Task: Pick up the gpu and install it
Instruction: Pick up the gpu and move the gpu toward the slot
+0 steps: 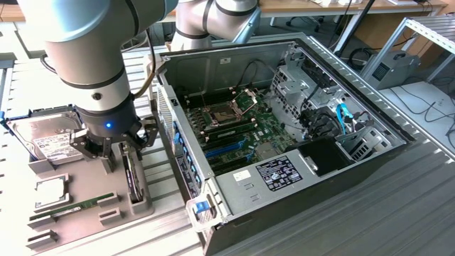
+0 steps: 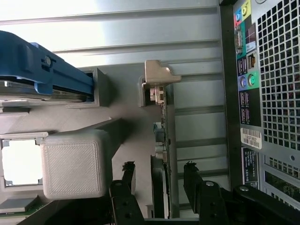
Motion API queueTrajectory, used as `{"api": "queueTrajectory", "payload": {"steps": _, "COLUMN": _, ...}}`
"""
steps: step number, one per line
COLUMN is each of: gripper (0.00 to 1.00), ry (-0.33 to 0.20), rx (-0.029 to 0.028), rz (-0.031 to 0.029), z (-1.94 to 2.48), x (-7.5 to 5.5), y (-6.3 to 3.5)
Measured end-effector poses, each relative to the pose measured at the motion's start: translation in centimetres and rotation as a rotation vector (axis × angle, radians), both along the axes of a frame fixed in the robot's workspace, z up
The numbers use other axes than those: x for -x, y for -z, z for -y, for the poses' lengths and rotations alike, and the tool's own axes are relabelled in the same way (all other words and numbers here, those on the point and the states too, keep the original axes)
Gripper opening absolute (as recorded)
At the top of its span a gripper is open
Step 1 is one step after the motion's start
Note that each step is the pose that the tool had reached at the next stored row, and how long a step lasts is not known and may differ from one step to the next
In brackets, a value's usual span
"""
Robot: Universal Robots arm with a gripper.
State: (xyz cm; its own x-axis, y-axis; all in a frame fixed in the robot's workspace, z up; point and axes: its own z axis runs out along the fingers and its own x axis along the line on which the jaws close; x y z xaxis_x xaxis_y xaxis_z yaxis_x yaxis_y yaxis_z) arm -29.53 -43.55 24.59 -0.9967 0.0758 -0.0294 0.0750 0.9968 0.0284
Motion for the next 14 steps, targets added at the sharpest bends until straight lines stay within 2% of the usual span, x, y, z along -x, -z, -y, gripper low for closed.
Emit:
{"api": "queueTrajectory", "payload": {"steps": 7, "gripper": 0.55, "ry": 0.000, "rx": -0.0001, "rz": -0.0001, "z": 0.00, "x": 0.07, "y": 0.03}}
{"api": "queueTrajectory", "payload": {"steps": 14, "gripper": 0.53, "ry": 0.000, "rx": -0.0001, "rz": 0.0000, "z": -0.31, "x": 0.07, "y": 0.03}}
